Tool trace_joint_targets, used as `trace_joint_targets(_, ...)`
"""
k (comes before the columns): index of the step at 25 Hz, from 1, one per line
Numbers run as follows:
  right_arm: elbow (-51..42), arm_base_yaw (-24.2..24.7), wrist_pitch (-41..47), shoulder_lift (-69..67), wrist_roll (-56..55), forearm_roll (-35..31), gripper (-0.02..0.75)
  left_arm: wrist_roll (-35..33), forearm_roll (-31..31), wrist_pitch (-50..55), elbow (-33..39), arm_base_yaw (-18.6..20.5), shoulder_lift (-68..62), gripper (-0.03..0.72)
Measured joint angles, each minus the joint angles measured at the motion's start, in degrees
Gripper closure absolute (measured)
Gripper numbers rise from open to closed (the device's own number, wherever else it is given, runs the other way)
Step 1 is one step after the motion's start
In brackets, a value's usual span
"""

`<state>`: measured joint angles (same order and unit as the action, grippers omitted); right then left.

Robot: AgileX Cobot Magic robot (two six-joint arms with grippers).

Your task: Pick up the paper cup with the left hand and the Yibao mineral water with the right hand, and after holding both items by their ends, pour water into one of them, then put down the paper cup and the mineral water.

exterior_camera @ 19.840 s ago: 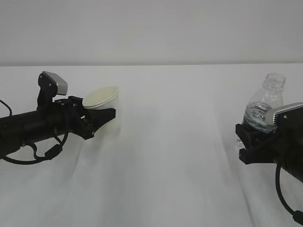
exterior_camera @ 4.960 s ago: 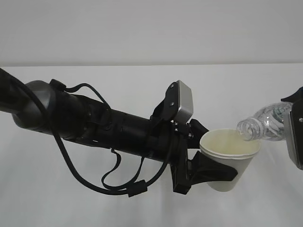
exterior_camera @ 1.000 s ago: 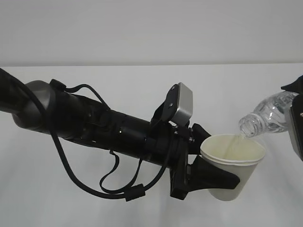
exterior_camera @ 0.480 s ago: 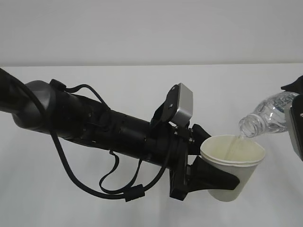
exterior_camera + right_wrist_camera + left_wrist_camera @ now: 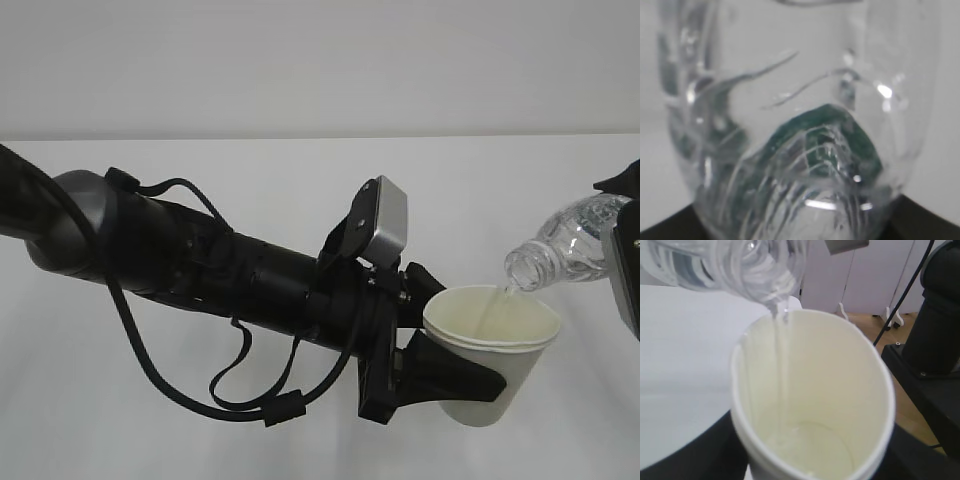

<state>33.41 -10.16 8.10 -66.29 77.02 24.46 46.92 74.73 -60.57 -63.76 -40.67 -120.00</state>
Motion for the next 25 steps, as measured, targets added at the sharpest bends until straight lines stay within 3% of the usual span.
trace_joint_targets(25,0.0,0.0,0.0,0.0,0.0,2.1,0.330,0.1,0.1,0.0,0.0,0.0,0.0,0.246)
